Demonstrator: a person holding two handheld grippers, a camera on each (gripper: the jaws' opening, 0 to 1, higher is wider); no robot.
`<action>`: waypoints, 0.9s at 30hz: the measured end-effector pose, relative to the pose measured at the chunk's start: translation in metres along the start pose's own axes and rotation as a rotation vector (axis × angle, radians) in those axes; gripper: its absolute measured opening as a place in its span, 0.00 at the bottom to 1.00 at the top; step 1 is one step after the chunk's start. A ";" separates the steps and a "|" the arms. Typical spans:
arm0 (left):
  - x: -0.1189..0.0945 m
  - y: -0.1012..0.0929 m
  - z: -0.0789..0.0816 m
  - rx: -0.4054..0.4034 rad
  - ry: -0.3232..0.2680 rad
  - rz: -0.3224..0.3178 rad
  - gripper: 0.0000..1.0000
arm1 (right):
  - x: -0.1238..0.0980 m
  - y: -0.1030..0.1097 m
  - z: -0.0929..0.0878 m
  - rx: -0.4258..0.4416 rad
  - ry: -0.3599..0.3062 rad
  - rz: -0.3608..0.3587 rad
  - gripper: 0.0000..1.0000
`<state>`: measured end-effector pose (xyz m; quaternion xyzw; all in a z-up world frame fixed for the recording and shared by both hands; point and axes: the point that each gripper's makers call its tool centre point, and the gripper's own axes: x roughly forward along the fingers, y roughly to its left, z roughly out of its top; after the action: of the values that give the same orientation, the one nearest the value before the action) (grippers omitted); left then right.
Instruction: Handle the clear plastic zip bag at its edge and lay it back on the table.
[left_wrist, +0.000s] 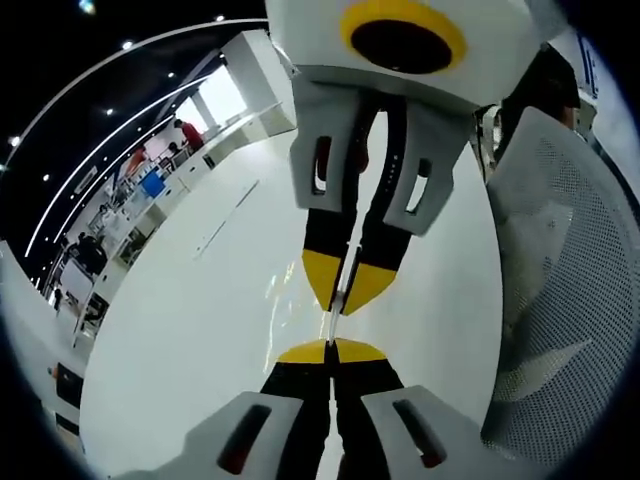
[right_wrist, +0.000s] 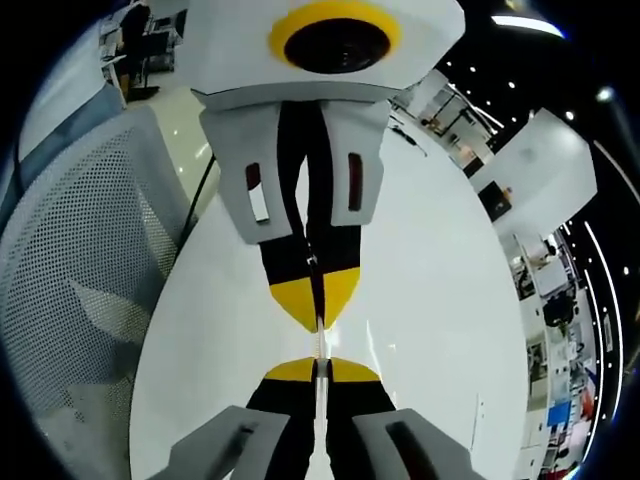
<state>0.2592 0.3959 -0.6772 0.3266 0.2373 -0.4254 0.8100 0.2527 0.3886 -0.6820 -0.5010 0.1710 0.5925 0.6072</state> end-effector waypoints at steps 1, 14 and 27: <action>0.000 0.000 0.000 -0.004 0.001 -0.002 0.00 | 0.000 0.000 -0.001 0.002 0.002 -0.001 0.00; 0.002 0.004 0.001 -0.007 0.004 -0.004 0.00 | -0.002 -0.003 -0.009 0.025 0.008 -0.009 0.00; 0.001 0.004 0.002 0.002 0.010 -0.012 0.00 | -0.004 -0.004 -0.009 0.025 0.006 -0.017 0.00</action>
<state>0.2635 0.3960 -0.6754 0.3281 0.2431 -0.4289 0.8058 0.2585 0.3804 -0.6812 -0.4965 0.1762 0.5837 0.6178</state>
